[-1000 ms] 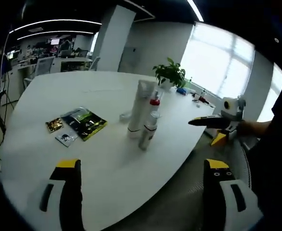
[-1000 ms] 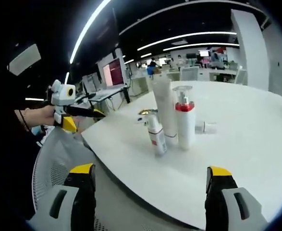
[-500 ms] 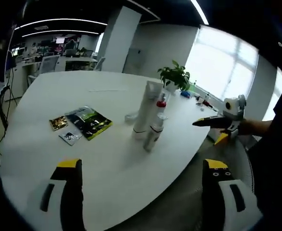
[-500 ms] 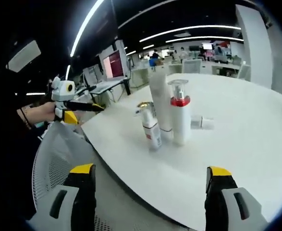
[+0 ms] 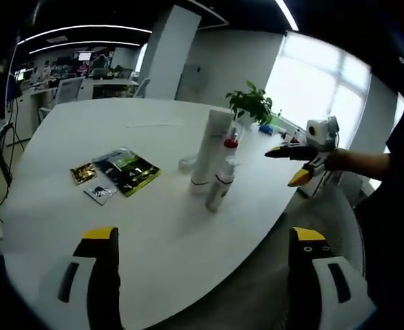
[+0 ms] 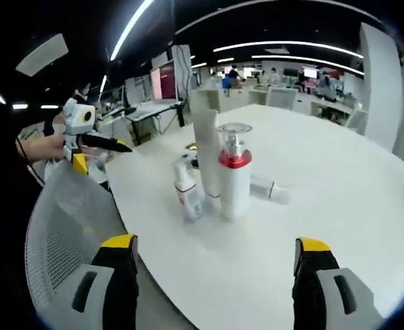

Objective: Arrange the skincare products in the storage area until every visible bottle or jar stands upright without overlapping.

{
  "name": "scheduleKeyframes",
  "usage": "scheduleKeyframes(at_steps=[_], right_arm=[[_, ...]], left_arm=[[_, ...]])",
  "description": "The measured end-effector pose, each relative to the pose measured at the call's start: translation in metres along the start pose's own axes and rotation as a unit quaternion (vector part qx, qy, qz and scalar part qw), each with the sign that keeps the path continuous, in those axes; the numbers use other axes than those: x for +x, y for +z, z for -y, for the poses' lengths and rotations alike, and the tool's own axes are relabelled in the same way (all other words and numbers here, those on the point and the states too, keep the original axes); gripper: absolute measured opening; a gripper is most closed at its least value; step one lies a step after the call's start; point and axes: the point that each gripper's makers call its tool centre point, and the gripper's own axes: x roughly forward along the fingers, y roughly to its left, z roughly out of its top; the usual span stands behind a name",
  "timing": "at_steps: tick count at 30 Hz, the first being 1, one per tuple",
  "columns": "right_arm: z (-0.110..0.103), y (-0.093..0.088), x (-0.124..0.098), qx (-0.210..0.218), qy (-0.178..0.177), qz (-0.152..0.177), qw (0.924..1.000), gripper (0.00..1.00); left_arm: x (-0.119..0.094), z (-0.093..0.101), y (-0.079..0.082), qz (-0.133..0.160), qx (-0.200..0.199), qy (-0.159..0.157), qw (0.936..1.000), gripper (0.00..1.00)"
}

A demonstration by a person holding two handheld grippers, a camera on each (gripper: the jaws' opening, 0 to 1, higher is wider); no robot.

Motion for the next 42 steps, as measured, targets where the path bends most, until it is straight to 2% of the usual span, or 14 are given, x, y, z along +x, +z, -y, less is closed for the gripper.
scheduleKeyframes(at_steps=[5,11,19,32,42], right_arm=[[0.019,0.004,0.009,-0.025,0.004,-0.016,0.9996,0.90],[0.041,0.009,0.020,-0.039,0.004,-0.025,0.9989,0.89],[0.069,0.007,0.040,-0.087,0.010,-0.062,0.9942,0.86],[0.086,0.016,0.075,-0.129,0.039,-0.086,0.9871,0.81],[0.102,0.018,0.095,-0.139,0.051,-0.097,0.9842,0.79]], left_arm=[[0.001,0.000,-0.002,-0.005,-0.002,0.002,1.0000,0.95],[0.000,-0.002,0.000,0.000,-0.010,0.006,0.9999,0.95],[0.001,-0.005,-0.003,-0.012,-0.014,0.013,0.9997,0.95],[0.002,-0.008,-0.005,-0.018,-0.033,0.019,0.9991,0.93],[0.004,-0.006,-0.006,-0.024,-0.041,0.014,0.9988,0.94]])
